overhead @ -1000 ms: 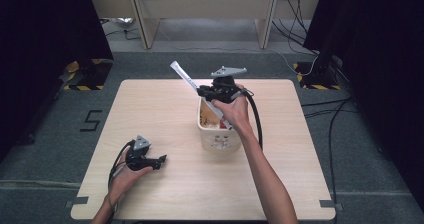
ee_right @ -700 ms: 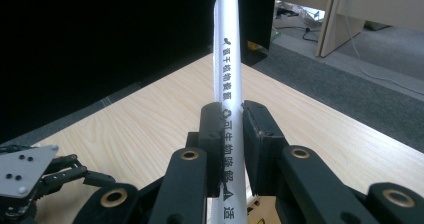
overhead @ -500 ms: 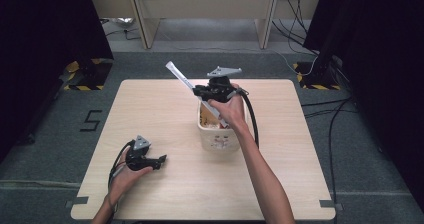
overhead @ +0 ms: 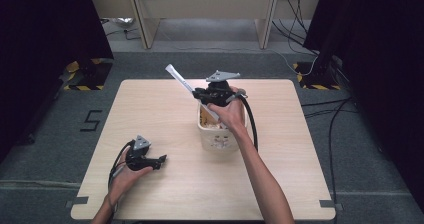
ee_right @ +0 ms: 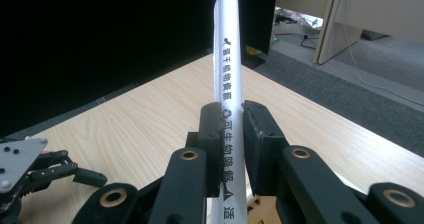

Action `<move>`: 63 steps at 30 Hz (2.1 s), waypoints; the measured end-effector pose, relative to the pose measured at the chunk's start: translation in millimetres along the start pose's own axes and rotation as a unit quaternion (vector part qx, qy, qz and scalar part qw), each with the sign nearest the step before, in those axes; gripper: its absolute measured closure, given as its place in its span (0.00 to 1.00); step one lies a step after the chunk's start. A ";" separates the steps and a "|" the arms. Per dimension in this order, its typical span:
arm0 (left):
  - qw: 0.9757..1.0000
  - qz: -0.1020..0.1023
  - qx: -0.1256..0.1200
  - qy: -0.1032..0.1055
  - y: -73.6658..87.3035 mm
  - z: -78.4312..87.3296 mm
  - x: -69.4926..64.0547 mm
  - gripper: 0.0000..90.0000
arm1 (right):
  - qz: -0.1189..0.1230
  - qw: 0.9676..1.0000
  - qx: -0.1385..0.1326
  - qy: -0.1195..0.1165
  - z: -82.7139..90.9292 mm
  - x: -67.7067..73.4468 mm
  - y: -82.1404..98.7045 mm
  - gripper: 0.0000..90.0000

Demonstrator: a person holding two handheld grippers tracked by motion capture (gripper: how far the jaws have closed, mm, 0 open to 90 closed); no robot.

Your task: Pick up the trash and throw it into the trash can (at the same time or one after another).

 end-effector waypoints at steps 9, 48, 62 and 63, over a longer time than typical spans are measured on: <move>1.000 0.001 -0.001 0.000 -0.1 -0.1 -0.1 0.17 | 0.014 1.000 -0.002 0.008 11.7 -1.8 4.2 0.88; 1.000 0.001 -0.001 0.000 -0.1 -0.1 -0.2 0.17 | 0.066 0.994 0.082 0.034 34.9 -3.9 18.3 0.73; 1.000 0.000 -0.001 0.000 -0.1 -0.1 -0.1 0.17 | 0.079 0.983 0.162 0.042 35.5 -6.5 41.9 0.88; 1.000 0.000 -0.001 0.000 -0.1 -0.1 -0.2 0.17 | 0.079 0.982 0.164 0.045 33.9 -6.8 42.3 0.88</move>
Point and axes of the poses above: each handheld gripper's, and its own axes: z roughly backward along the jaws, y roughly out of its underside, x roughly to its left, the point moved 8 cm from there along -z, roughly forward along the jaws, and after that the axes turned 8 degrees about -x, right-handed, at the moved point
